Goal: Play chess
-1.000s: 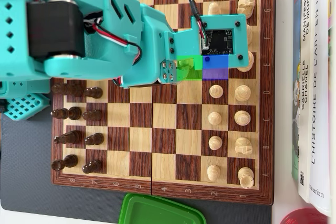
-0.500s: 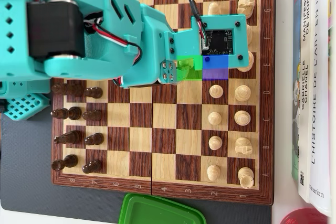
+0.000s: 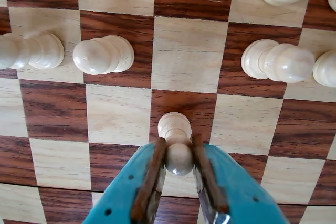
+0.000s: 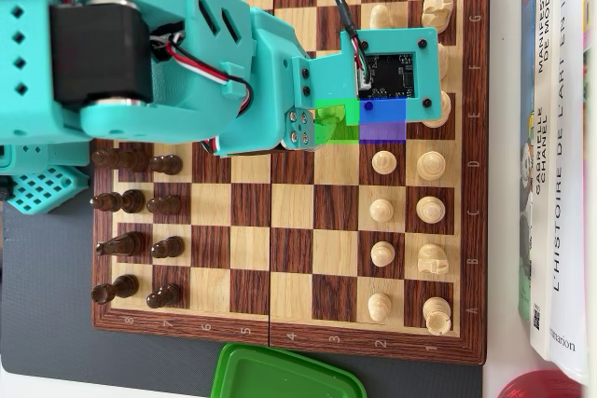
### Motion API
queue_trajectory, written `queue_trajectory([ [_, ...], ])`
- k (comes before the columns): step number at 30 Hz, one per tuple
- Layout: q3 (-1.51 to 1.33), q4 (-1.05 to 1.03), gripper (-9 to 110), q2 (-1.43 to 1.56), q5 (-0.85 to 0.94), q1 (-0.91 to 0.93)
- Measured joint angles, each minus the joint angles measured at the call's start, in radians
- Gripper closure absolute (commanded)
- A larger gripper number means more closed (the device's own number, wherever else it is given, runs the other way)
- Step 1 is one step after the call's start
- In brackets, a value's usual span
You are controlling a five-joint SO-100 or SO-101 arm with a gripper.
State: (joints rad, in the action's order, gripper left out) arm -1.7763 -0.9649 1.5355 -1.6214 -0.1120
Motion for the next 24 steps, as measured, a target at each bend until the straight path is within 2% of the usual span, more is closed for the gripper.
queue_trajectory([
  [4, 0.000, 0.000, 88, 0.000, 0.000, 0.000],
  [24, 0.000, 0.000, 85, 0.000, 0.000, 0.000],
])
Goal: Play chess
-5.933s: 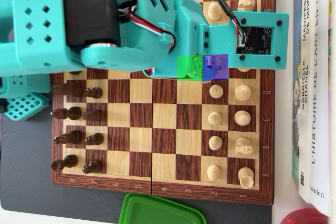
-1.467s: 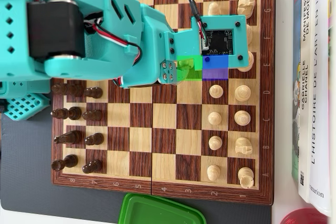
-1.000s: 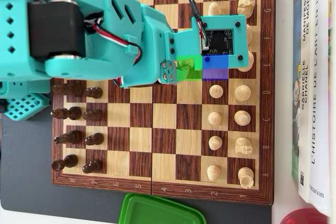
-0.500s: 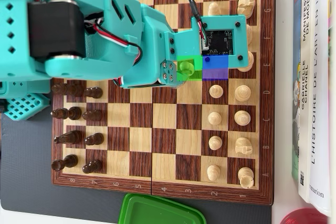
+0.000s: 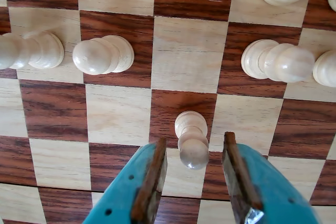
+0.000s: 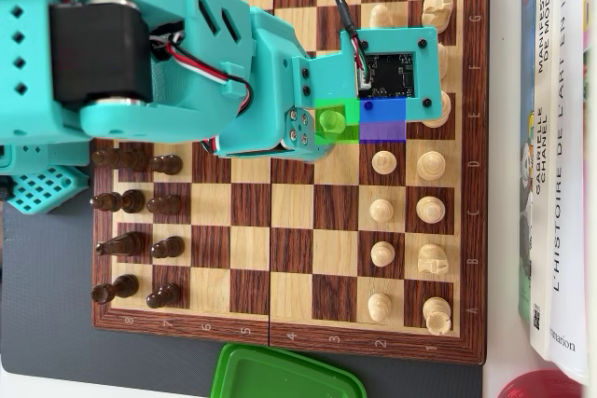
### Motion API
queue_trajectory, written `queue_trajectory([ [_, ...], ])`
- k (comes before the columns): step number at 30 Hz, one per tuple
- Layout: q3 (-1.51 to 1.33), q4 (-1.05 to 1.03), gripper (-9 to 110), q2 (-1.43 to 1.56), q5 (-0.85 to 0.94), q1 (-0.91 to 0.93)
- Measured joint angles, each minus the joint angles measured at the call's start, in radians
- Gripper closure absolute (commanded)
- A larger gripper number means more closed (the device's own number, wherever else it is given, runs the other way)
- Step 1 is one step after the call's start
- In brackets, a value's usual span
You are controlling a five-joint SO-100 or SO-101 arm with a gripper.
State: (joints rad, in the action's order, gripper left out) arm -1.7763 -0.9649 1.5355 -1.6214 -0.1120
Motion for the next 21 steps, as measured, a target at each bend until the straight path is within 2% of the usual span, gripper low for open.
queue_trajectory([
  [21, 0.000, 0.000, 85, 0.049, 0.031, 0.023],
])
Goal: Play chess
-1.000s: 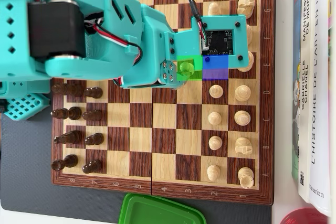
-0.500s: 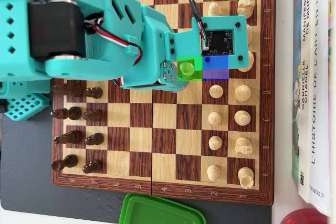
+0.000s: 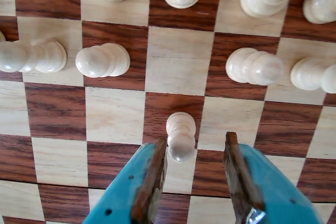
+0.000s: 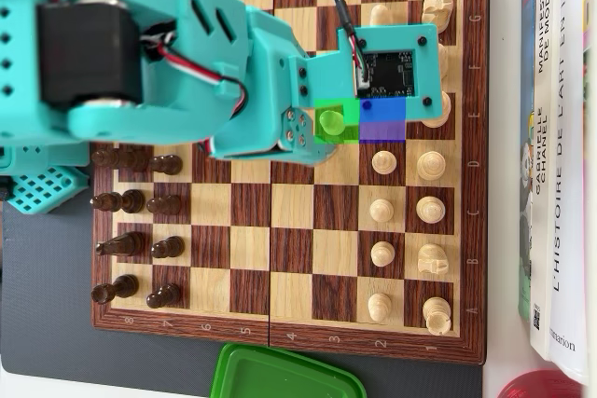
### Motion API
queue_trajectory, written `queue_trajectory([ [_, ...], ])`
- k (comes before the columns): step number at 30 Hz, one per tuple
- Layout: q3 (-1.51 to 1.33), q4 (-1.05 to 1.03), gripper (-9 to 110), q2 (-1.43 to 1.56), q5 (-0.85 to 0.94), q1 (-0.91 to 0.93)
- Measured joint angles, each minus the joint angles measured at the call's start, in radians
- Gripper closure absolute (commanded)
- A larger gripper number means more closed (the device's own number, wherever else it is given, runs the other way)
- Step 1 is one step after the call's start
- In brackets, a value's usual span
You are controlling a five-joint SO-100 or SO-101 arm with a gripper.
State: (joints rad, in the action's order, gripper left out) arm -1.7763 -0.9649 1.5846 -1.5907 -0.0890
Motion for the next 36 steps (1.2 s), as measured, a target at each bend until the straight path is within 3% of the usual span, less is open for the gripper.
queue_trajectory([
  [8, -0.081, 0.000, 85, 0.130, 0.002, 0.015],
  [29, -0.364, 0.000, 85, 0.824, 0.002, 0.110],
  [36, -0.581, 0.230, 85, 1.097, 0.002, 0.115],
])
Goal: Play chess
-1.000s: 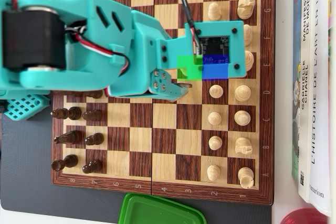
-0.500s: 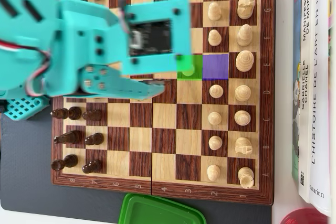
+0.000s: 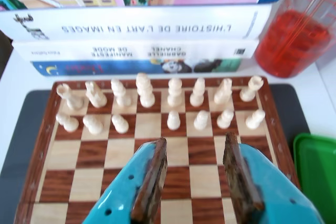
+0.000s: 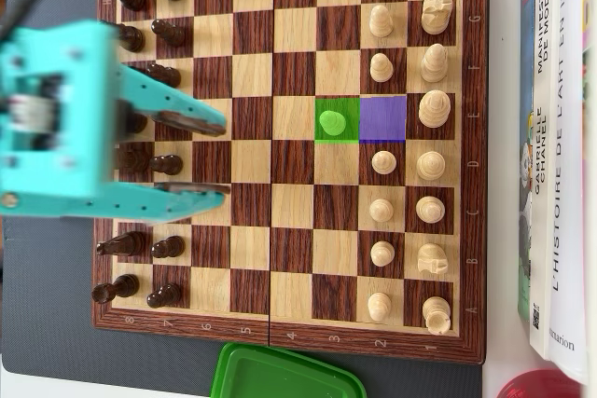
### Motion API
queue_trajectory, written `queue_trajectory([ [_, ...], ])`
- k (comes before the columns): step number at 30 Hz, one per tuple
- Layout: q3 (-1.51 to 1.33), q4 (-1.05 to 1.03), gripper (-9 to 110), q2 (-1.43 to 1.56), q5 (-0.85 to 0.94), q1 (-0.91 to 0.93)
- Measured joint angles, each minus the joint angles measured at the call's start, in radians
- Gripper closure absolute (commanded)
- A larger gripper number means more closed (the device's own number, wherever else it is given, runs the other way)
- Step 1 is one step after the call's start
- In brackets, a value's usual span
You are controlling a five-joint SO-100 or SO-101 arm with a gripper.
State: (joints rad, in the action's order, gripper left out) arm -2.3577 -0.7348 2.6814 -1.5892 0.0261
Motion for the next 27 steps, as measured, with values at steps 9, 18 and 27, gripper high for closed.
queue_trajectory([
  [9, -0.373, 0.407, 85, 0.276, 0.000, -0.005],
  [18, -0.598, 0.805, 85, 0.474, 0.000, -0.031],
  [27, -0.755, 1.089, 85, 0.637, 0.000, -0.054],
])
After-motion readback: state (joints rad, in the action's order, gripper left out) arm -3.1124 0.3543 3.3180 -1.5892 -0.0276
